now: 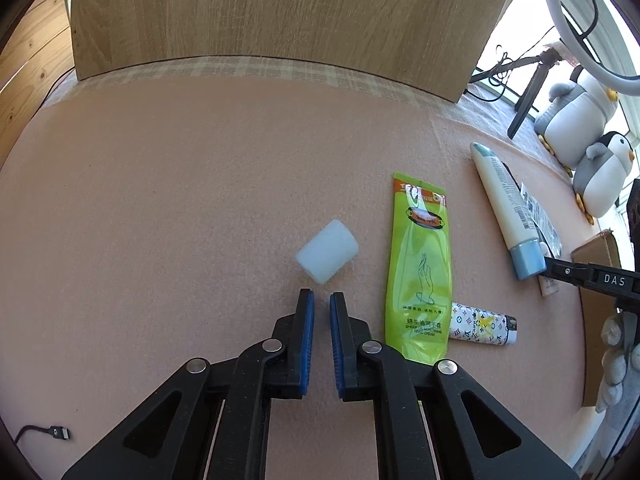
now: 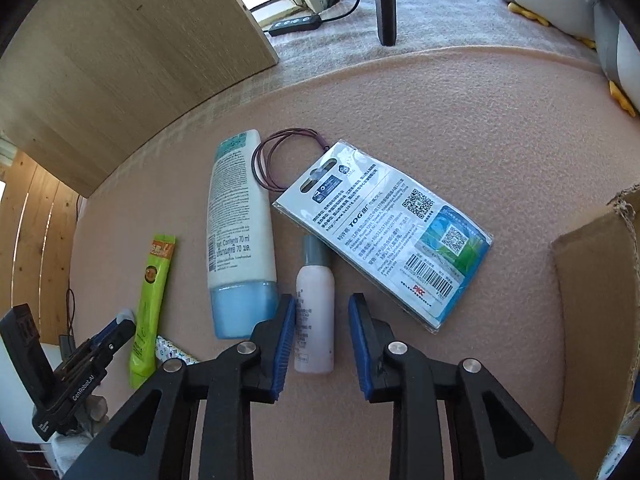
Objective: Organize objects
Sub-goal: 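Grasp the small white lotion bottle with the right gripper while the left grasps the eraser, then carry the lotion bottle and eraser into the box with the right and left grippers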
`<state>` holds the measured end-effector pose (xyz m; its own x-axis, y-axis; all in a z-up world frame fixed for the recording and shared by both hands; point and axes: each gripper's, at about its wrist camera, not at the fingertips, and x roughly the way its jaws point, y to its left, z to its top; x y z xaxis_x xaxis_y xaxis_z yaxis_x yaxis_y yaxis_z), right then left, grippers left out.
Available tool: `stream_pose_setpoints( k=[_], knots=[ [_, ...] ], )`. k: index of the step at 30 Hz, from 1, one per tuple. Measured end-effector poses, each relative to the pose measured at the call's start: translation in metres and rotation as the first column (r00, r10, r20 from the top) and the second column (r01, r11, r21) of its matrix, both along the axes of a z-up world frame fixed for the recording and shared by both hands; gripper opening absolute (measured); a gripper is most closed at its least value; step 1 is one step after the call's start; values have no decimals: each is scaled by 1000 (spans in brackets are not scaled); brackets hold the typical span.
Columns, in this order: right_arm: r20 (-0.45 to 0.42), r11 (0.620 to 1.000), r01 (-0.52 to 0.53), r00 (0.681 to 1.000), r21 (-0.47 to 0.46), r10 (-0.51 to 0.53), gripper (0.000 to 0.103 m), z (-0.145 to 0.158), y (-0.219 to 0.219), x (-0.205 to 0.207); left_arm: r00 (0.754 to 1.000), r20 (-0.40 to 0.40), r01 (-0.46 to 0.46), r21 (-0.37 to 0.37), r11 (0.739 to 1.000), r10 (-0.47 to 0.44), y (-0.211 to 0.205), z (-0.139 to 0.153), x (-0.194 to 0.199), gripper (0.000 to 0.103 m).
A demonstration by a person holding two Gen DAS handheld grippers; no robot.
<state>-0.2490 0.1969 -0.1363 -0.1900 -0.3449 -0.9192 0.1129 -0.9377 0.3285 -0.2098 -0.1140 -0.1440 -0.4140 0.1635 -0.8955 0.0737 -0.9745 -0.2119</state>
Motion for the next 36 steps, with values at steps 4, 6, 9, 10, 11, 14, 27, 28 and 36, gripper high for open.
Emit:
stream_pose_setpoints(
  k=[4, 6, 9, 10, 11, 14, 27, 28, 36],
  knots=[
    [-33, 996, -67, 997, 61, 69, 18, 2, -9, 11, 1000, 3, -12, 29, 1000, 12, -7, 0, 11, 2],
    [-37, 995, -78, 996, 63, 81, 18, 2, -8, 17, 1000, 5, -17, 39, 999, 17, -9, 2, 16, 2],
    [-37, 994, -90, 995, 63, 93, 18, 3, -5, 26, 1000, -5, -28, 62, 998, 29, -13, 4, 21, 3],
    [-38, 993, -96, 994, 66, 99, 18, 3, -4, 30, 999, -11, -34, 54, 998, 35, -14, 5, 21, 4],
    [-38, 992, -101, 994, 70, 104, 18, 3, -6, 32, 999, -19, -37, 52, 998, 38, -15, 6, 22, 10],
    [-36, 992, -110, 993, 68, 113, 18, 3, -1, 46, 997, -42, -58, 84, 995, 62, -20, 12, 19, 41],
    [-60, 991, -100, 993, 94, 106, 18, 4, 15, 80, 997, -40, -70, -70, 995, 68, -3, 7, -39, 50],
    [-61, 990, -100, 992, 95, 106, 18, 4, 15, 81, 997, -40, -65, -83, 994, 62, -1, 7, -43, 50],
    [-71, 988, -103, 991, 115, 112, 18, 4, 12, 84, 999, -39, -9, -167, 986, 3, 17, 4, -52, 45]
  ],
)
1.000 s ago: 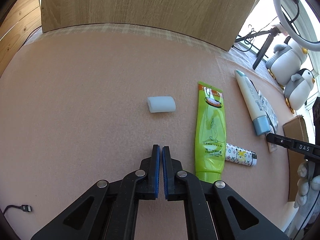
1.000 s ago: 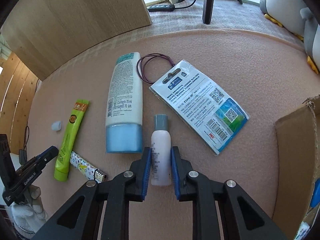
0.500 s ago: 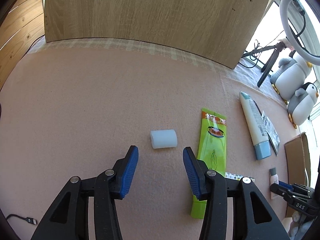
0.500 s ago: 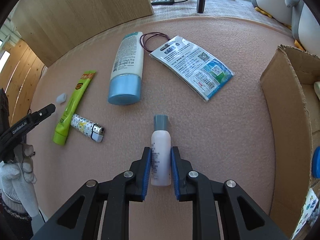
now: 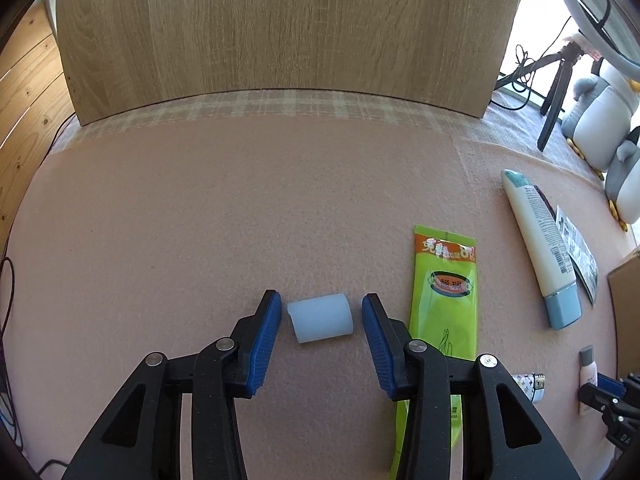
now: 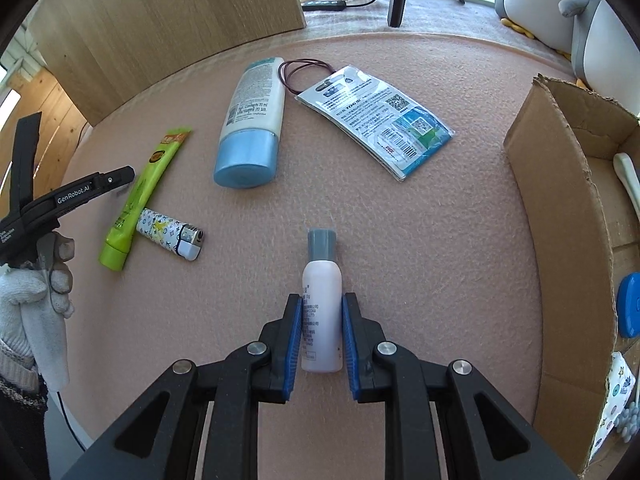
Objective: Organize objects
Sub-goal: 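Carry the lotion bottle and eraser into the box with the right and left grippers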
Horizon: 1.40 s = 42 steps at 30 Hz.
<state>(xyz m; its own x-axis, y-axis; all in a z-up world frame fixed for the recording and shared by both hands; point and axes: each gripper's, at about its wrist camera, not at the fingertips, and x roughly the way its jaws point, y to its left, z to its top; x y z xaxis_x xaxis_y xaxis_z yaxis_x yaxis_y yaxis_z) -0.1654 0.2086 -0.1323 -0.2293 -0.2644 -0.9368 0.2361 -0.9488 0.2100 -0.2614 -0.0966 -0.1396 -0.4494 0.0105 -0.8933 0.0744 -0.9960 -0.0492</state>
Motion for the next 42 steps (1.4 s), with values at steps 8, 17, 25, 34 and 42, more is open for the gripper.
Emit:
stream_pose_setpoints(
  k=[8, 17, 25, 34, 42],
  knots=[
    [-8, 1000, -16, 1000, 13, 16, 18, 1, 0, 0, 1000, -6, 4, 5, 1000, -4, -1, 1, 4, 28],
    [-36, 999, -35, 999, -20, 34, 18, 17, 7, 8, 999, -53, -1, 76, 997, 5, -6, 29, 39, 28],
    [-116, 995, -50, 992, -86, 39, 18, 63, 35, 28, 985, -145, 108, 120, 987, -90, 42, 78, 70, 28],
    [-179, 995, 42, 982, -94, -58, 18, 93, 110, 49, 944, -188, 303, 174, 937, -270, 165, 95, 87, 28],
    [-200, 985, 153, 966, -76, -165, 18, 99, 182, 66, 891, -189, 446, 189, 875, -414, 281, 94, 88, 28]
  ],
)
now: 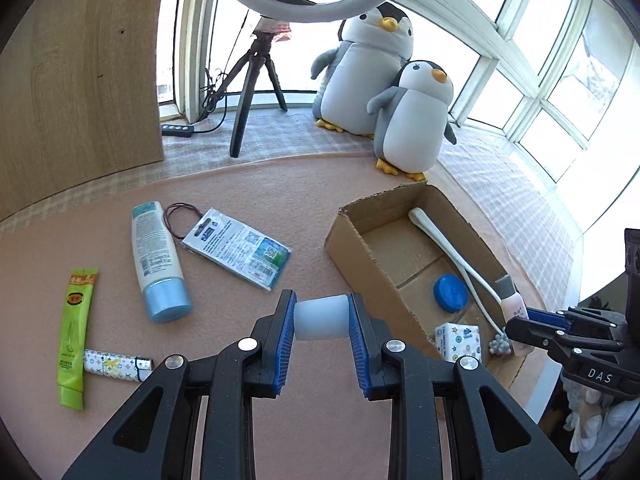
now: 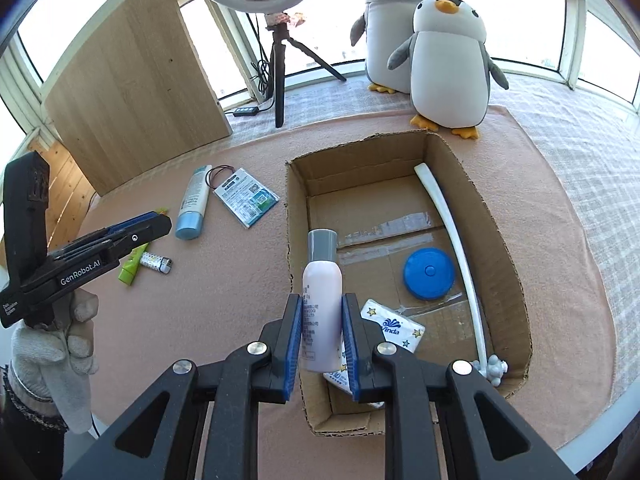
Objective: Organize objects
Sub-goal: 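Carry the lotion bottle and eraser into the box with the right and left grippers, then open the right gripper on the bottle while the left gripper drops the eraser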
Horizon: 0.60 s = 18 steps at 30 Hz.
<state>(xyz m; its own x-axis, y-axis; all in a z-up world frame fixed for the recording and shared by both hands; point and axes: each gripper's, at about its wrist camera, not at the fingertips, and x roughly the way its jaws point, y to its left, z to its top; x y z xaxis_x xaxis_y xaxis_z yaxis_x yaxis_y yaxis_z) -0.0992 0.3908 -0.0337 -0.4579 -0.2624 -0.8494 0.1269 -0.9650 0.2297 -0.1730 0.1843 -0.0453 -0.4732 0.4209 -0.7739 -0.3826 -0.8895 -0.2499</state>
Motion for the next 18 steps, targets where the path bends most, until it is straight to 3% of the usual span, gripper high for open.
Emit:
stream_pose_setpoints(
  k=[10, 12, 14, 15, 17, 18],
  knots=[
    [9, 998, 70, 998, 8, -70, 18, -6, 51, 12, 996, 16, 91, 4, 996, -91, 82, -8, 0, 29],
    [7, 997, 75, 997, 10, -75, 18, -7, 56, 12, 995, 29, 98, 24, 995, -99, 87, -8, -1, 32],
    [2, 997, 71, 997, 2, -71, 19, -6, 60, 13, 994, 46, 93, 40, 995, -95, 89, -8, -2, 48],
    [-1, 998, 66, 998, -12, -66, 22, -5, 62, 14, 996, 31, 81, 36, 996, -83, 89, -6, -2, 52],
    [2, 997, 71, 997, -26, -71, 53, -4, 65, 15, 997, 22, 70, 30, 997, -70, 86, -4, -2, 57],
    [-8, 997, 77, 997, -31, -77, 58, -3, 67, 16, 997, 25, 66, 29, 997, -67, 83, -4, -3, 57]
  ],
)
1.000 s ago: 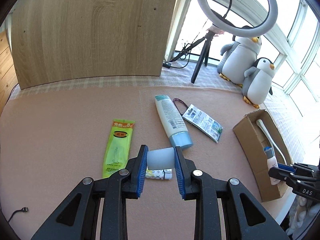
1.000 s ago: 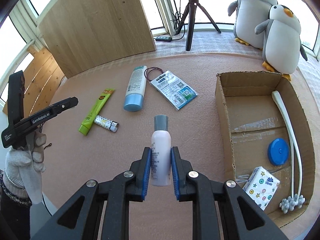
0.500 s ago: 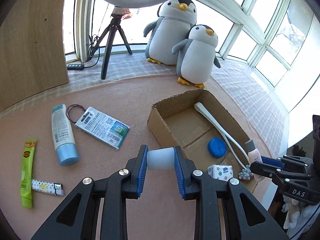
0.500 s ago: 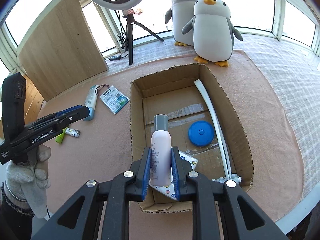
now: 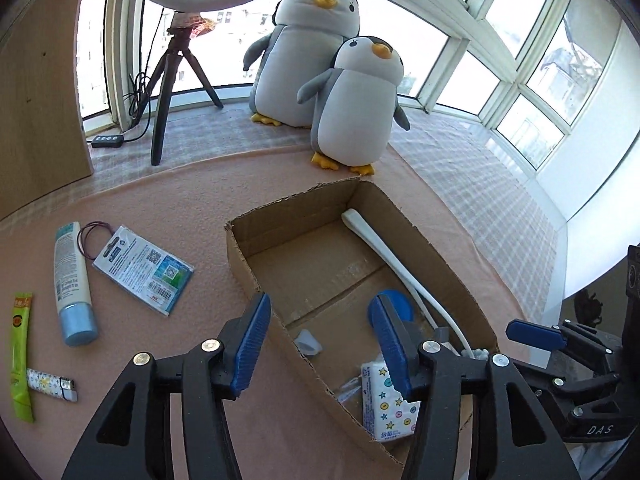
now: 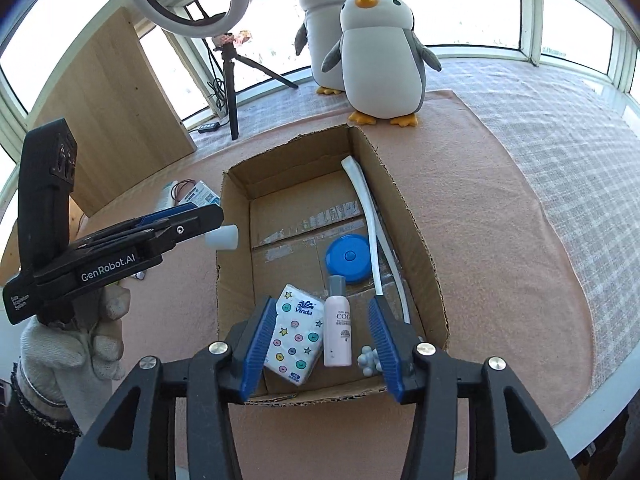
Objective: Organize objects
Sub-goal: 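Open the right gripper on the bottle while the left gripper drops the eraser, then move the right tool to the green tube and straddle it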
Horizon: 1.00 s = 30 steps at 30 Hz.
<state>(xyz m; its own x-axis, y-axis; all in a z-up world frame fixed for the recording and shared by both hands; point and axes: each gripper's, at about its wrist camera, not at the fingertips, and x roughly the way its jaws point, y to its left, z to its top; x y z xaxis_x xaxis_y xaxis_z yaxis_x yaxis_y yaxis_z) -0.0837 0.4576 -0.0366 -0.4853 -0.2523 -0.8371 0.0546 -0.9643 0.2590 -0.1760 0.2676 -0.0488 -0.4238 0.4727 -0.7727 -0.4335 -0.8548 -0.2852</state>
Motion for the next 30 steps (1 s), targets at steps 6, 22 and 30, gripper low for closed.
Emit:
stream_pose_setpoints(
  k=[6, 22, 30],
  knots=[
    [-9, 1000, -5, 1000, -7, 5, 60, 2, -2, 0, 999, 2, -36, -9, 999, 36, -23, 0, 2, 57],
    [6, 990, -109, 994, -86, 110, 60, -3, -73, 3, 974, 27, -222, -44, 974, 223, -154, -7, 12, 57],
    [17, 976, -177, 983, -122, 181, 60, -5, -124, -5, 945, 40, -322, -49, 946, 324, -235, -10, 17, 56]
  ],
)
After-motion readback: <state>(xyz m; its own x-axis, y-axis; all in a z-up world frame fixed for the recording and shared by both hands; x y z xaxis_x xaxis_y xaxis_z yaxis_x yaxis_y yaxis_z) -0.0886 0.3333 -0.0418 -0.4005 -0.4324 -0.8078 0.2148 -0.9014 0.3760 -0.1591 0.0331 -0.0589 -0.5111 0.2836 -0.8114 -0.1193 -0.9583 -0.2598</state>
